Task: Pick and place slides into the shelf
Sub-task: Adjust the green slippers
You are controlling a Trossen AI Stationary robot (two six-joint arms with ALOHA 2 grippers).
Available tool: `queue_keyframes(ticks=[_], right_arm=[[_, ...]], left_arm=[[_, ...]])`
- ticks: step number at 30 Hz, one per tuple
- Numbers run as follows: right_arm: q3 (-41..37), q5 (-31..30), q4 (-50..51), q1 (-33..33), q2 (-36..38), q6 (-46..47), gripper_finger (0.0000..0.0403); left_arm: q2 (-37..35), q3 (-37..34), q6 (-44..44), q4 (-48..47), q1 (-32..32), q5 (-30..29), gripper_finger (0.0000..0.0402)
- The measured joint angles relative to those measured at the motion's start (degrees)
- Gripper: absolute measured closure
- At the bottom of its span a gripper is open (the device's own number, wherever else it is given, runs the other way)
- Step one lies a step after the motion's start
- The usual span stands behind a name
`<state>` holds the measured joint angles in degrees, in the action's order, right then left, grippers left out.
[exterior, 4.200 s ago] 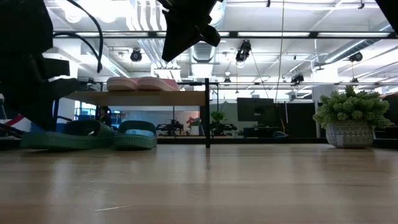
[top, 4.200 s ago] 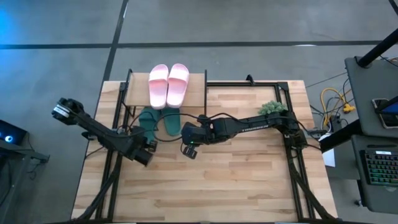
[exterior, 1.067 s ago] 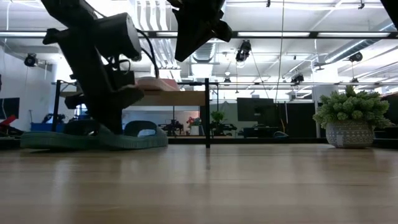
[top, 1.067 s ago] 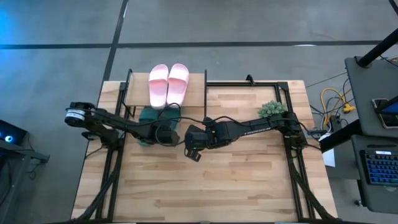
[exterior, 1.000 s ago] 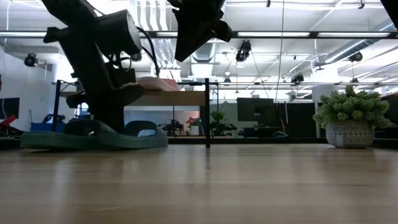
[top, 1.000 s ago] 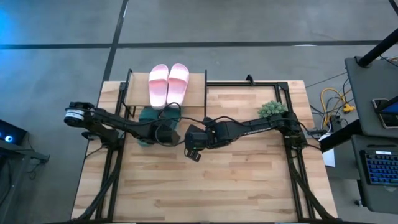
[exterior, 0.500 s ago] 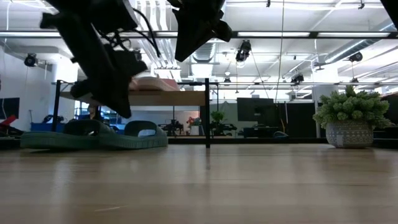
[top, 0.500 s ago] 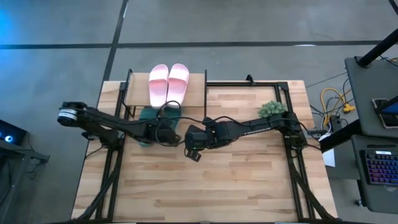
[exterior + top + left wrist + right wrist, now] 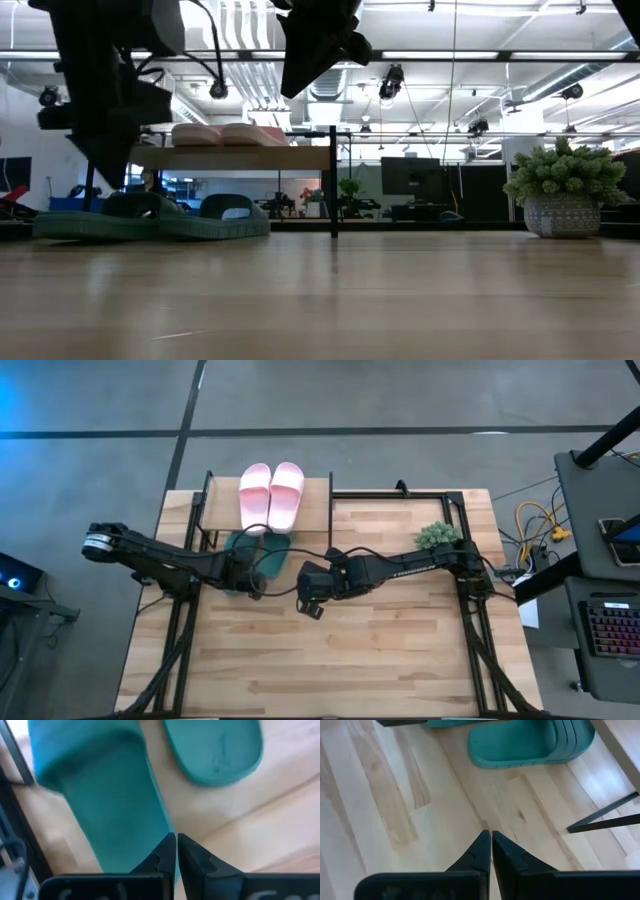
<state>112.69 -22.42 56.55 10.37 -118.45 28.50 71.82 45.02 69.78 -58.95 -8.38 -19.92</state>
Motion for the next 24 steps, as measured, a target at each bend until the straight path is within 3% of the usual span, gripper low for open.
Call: queue_keyframes(ticks=[9, 24], right_arm=[[0.0, -0.2, -0.2, 0.0, 0.0, 0.0, 0.0394], [0.0, -0.2, -0.1, 0.3, 0.0, 0.0, 0.0394]], left_arm=[[5.5, -0.4, 3.5, -3.9, 0.0, 4.6, 0.0398], [19.2, -0.1, 2.8, -0.6, -0.1, 2.9, 0.0398]])
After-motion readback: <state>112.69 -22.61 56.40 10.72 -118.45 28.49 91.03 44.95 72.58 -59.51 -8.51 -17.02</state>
